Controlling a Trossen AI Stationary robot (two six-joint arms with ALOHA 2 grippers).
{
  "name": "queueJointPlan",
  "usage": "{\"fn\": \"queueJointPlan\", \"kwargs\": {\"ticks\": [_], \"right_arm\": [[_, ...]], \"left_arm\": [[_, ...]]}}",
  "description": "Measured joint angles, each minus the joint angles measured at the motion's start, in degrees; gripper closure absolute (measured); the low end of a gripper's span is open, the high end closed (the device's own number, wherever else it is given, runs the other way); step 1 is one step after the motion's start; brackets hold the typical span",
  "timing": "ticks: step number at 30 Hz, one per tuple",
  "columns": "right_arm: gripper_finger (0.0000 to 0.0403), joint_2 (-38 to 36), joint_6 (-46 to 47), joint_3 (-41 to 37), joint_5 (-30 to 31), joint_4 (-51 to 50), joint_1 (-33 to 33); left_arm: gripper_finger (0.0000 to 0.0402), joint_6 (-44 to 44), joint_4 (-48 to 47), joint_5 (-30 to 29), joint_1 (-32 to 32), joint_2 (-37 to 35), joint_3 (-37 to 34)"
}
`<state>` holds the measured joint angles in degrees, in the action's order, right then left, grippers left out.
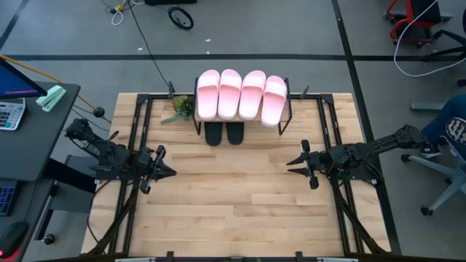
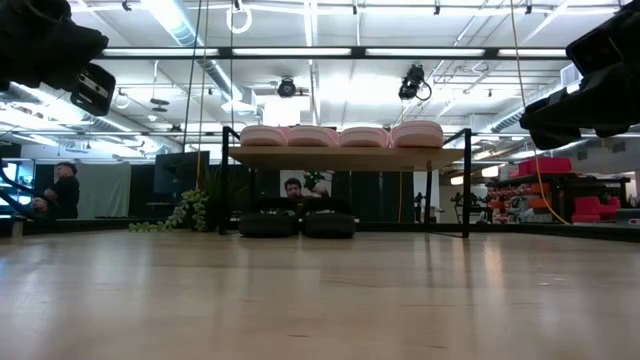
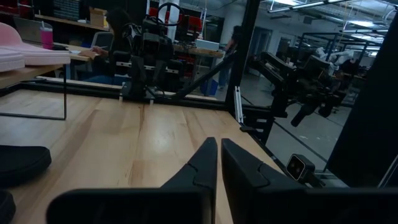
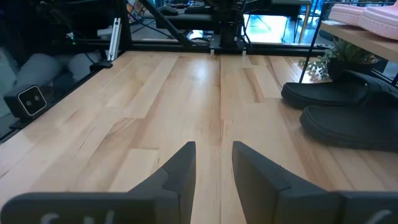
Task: Pick and place slides into the shelf
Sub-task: Return to Home Position
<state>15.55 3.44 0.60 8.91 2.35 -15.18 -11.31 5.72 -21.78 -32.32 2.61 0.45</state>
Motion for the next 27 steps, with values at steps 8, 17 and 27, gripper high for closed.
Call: {"fn": "queueJointPlan", "kwargs": {"ticks": [8,17,27], "right_arm": [[0.0293,0.00,0.00,0.00,-0.01,0.01,0.02],[0.0293,0.00,0.00,0.00,0.00,0.02,0.00],[0.0293,0.00,-0.01,0.00,0.00,0.01,0.02]], "left_arm": [[0.0374,-0.01,0.02,0.01,-0.01,-0.01,0.00],[0.0367,0.03,0.02,0.02,-0.02,-0.02,0.00],[0.0376,-0.03,0.01,0.00,-0.02,-0.01,0.00]]}}
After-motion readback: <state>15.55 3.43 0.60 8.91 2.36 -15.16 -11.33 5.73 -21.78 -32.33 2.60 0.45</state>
